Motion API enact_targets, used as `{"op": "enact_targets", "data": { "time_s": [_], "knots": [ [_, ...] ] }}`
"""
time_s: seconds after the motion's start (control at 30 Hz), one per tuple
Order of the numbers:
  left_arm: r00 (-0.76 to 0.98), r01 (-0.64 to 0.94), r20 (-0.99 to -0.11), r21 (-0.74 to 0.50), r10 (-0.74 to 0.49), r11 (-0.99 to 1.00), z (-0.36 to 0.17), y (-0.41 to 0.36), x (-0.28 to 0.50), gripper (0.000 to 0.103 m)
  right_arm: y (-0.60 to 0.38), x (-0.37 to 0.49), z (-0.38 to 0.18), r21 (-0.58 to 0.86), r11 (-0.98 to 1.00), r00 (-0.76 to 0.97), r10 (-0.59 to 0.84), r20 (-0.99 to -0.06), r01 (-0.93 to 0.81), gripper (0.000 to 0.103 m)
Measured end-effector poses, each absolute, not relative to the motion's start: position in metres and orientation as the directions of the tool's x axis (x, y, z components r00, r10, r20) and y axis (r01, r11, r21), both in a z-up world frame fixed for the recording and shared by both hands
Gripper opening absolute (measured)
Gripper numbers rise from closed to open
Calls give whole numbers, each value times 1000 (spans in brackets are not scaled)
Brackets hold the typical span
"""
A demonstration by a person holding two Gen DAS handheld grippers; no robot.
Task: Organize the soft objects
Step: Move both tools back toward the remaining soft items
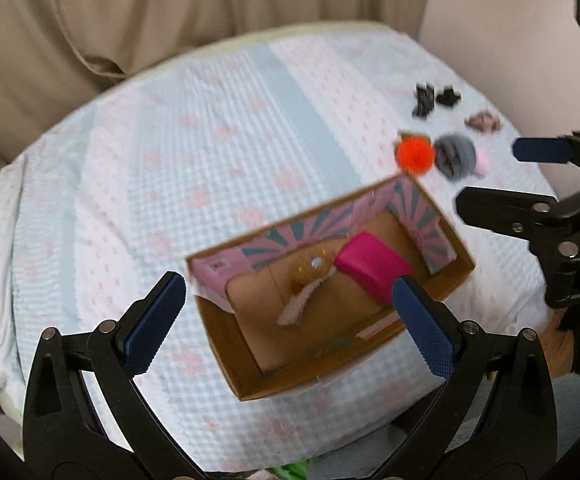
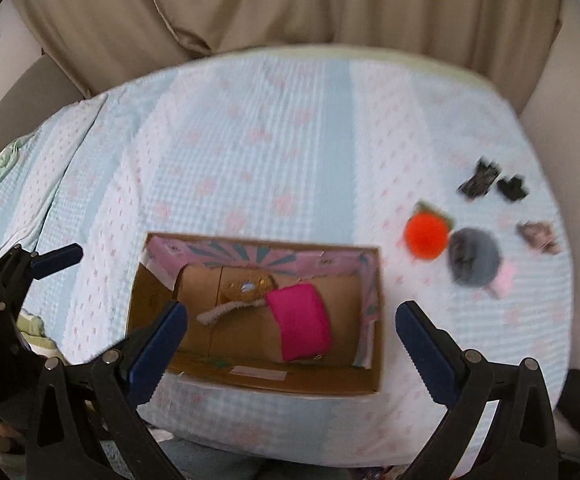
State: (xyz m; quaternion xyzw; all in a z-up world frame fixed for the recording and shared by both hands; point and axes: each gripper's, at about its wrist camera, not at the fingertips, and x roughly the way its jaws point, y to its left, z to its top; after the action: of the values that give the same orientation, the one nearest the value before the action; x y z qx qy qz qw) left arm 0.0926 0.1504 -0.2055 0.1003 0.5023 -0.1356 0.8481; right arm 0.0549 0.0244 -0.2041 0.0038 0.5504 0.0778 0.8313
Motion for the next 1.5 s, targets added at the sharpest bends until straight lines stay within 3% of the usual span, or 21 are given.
{"op": "enact_targets", "data": {
  "time_s": [0.37,0.7,1.07,1.3,1.5],
  "knots": [
    [657,254,-734,1,-172,967,-107,152,78,103,-22,14,-110,31,999,609,19,-793,9,103],
    [685,273,-702,-3,-197,962,-83,103,80,103,-84,-7,-90,29,993,665,-54,-745,113,103],
    [630,269,-748,-41,-208,962,-104,4,109,103,-198,7,-111,44,990,634,-51,-772,134,103],
    [550,213,-813,-83,-189,974,-147,-61,148,103,-267,34,-141,89,987,578,-6,-816,136,103],
    [486,195,-863,-45,-136,980,-196,-106,185,103,-309,69,-181,127,979,513,29,-858,157,103]
  ]
}}
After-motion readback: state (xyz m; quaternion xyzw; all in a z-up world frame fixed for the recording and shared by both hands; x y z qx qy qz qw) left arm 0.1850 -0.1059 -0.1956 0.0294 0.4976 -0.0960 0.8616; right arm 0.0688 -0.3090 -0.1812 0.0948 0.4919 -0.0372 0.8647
